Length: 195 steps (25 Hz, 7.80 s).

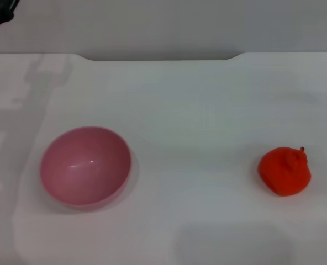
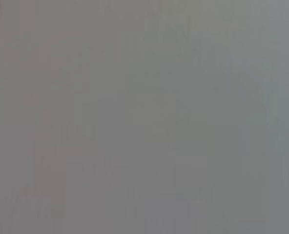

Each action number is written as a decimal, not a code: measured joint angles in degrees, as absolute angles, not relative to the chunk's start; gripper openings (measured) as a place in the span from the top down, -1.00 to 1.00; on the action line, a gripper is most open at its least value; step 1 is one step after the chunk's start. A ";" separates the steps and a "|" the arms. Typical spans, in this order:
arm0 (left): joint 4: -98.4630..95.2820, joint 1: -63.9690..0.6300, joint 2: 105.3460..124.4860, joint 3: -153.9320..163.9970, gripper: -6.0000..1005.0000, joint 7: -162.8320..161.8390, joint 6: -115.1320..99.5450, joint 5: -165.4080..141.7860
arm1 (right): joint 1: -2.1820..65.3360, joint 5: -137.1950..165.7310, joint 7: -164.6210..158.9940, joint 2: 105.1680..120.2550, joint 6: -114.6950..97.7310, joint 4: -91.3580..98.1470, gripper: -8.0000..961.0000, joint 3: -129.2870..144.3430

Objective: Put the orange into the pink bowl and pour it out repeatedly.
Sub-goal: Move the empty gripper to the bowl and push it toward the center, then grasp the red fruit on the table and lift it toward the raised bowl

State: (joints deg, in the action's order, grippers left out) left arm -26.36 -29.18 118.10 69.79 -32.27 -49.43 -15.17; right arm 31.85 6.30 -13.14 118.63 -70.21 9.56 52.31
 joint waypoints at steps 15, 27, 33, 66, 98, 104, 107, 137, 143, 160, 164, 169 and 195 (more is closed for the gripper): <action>-23.91 -27.46 118.37 70.32 -0.42 -32.14 -58.44 -8.40 | 32.71 6.63 -17.70 118.96 -69.36 10.84 -0.15 55.27; -39.93 -26.06 107.23 73.18 -0.42 -84.32 -61.85 -44.23 | 30.98 6.69 -23.97 118.95 -70.15 8.95 -0.13 58.77; -54.25 -29.04 103.10 64.96 -0.42 -116.58 -77.49 -79.99 | 30.16 6.69 -27.06 118.63 -70.23 10.07 -0.12 60.34; -71.22 -32.18 113.81 56.34 -0.39 -146.43 -89.17 -142.78 | 30.34 6.77 -26.71 118.21 -69.90 11.02 -0.09 62.09; -63.93 -31.02 115.45 56.55 -0.34 -143.38 -86.44 -145.13 | 29.79 6.77 -27.21 118.10 -70.15 14.00 -0.05 62.58; -62.90 -31.02 115.94 56.83 -0.33 -142.85 -86.22 -145.76 | 29.78 6.77 -27.23 118.20 -70.15 13.98 -0.05 62.58; -62.51 -31.02 116.00 57.02 -0.32 -142.82 -85.80 -145.86 | 29.70 6.77 -27.24 118.21 -70.15 13.97 -0.04 62.60; -62.95 -32.69 116.86 60.11 0.86 -145.04 -85.47 -150.22 | 28.03 6.76 -27.25 118.50 -70.61 14.51 -0.01 62.75; -64.82 -33.04 116.99 60.08 0.92 -145.01 -85.60 -150.13 | 26.54 8.04 -38.44 118.03 -72.48 17.73 0.00 64.32; -67.26 -40.45 116.73 59.40 0.92 -142.13 -84.99 -149.42 | 33.39 91.47 -117.24 105.75 -113.11 70.10 0.02 47.59; -67.26 -41.56 116.19 59.40 0.92 -142.08 -83.94 -149.79 | 37.25 109.12 -124.36 105.40 -120.10 76.35 0.02 45.91; -66.86 -42.71 115.56 59.41 0.92 -141.99 -82.70 -149.85 | 40.84 126.65 -127.15 106.13 -121.11 78.14 0.03 47.48; -66.06 -43.79 116.24 59.93 0.92 -141.87 -81.88 -150.14 | 40.36 153.72 -126.74 116.81 -98.63 69.21 0.06 60.99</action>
